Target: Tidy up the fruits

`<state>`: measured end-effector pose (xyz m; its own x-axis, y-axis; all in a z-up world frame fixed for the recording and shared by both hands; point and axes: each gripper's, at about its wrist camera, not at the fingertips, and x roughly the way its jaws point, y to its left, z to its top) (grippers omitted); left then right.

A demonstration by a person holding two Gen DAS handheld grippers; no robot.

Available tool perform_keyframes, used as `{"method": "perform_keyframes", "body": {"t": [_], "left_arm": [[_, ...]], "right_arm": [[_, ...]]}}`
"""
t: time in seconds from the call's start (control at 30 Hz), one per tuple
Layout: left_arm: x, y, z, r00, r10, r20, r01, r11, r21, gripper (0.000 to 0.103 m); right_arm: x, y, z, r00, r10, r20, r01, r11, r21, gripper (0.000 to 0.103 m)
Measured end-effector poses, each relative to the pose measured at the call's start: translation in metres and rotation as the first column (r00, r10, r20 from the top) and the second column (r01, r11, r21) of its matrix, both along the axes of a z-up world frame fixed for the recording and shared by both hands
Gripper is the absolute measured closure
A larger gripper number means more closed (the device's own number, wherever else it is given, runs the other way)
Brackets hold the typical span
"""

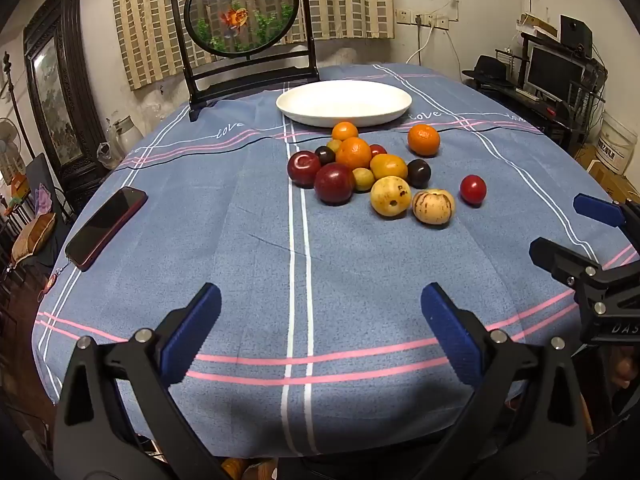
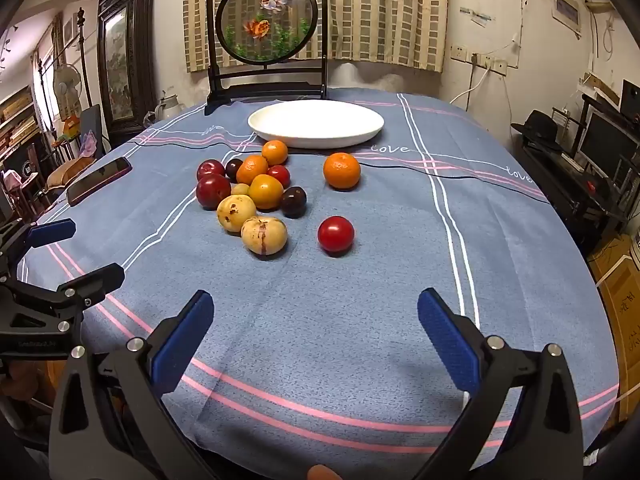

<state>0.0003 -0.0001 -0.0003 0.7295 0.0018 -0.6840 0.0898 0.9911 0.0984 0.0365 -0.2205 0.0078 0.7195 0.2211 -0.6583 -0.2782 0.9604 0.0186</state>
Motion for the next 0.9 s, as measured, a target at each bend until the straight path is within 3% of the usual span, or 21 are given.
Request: {"method": "perform_keyframes", "body": {"t": [0.9], "left_arm": [[0.0022,-0.0020,-0.0005,1.000,0.004,-0.005,-0.004,1.000,-0.001,0.002]], "right_arm": [[0.0015,-0.0002,-0.0009,1.000,-0.001,-0.009,0.001,1.000,-0.006,0.001]]}}
